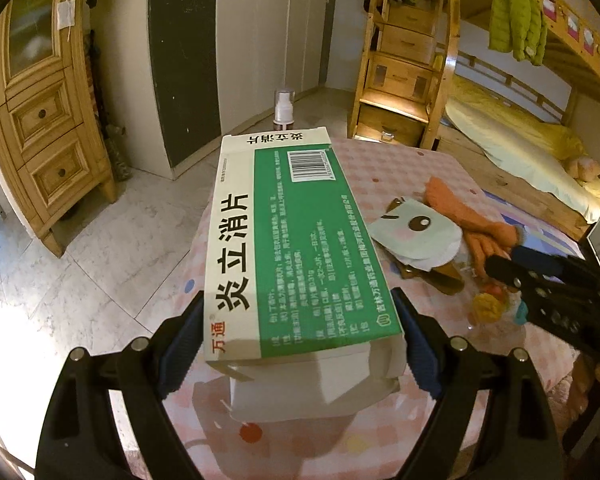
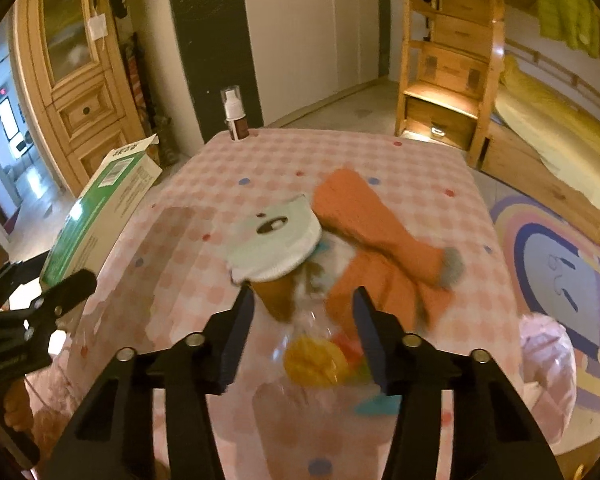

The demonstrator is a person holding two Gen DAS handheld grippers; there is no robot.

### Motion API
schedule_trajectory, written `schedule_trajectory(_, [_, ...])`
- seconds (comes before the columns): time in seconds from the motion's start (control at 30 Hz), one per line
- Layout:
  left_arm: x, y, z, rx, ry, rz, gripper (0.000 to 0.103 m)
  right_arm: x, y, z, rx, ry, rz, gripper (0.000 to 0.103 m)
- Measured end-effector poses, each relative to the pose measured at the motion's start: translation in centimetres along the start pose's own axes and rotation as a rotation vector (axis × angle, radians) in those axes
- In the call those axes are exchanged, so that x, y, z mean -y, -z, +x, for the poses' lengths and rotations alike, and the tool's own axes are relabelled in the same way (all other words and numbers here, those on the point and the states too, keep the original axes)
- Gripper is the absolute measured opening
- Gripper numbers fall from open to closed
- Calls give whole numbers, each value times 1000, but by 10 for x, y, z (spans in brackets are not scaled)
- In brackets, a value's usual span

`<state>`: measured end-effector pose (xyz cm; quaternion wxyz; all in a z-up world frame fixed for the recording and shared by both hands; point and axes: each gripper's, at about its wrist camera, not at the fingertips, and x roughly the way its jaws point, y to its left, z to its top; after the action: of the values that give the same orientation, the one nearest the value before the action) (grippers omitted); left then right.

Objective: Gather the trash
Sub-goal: 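Grasp the mint-green face mask with the right gripper while the left gripper holds the box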

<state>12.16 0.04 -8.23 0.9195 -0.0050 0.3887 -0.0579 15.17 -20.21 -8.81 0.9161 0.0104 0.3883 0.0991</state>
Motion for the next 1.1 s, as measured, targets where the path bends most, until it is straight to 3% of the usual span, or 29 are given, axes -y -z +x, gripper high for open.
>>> schedule_trajectory(0.37, [0,-5,34,-39,-8,31,85,-3,-26,49,-58,4,25,57])
schedule_trajectory(0.57, [-1,-3,40,-52,-1,32,85,-5,-26,69,-123,-35,51,63])
schedule_trajectory(0.63, [-2,-2,40,-56,-2,32,85,-5,-26,66,-113,-41,58,58])
schedule_trajectory(0.7, [-2,-2,38,-55,-4,30,85,-6,-28,62,-103,-48,64,37])
schedule_trajectory(0.73, [-1,-2,36,-53,-6,30,85,-7,-29,57,-88,-43,60,32])
schedule_trajectory(0.8, [-1,-3,31,-44,-9,27,85,-9,-31,48,-70,-59,45,8])
schedule_trajectory(0.9, [-2,-5,22,-30,-15,25,85,-20,-35,31,-19,-80,-3,2])
schedule_trajectory(1.1, [0,-8,-13,25,-17,29,85,-37,-39,-18,84,-105,-59,2])
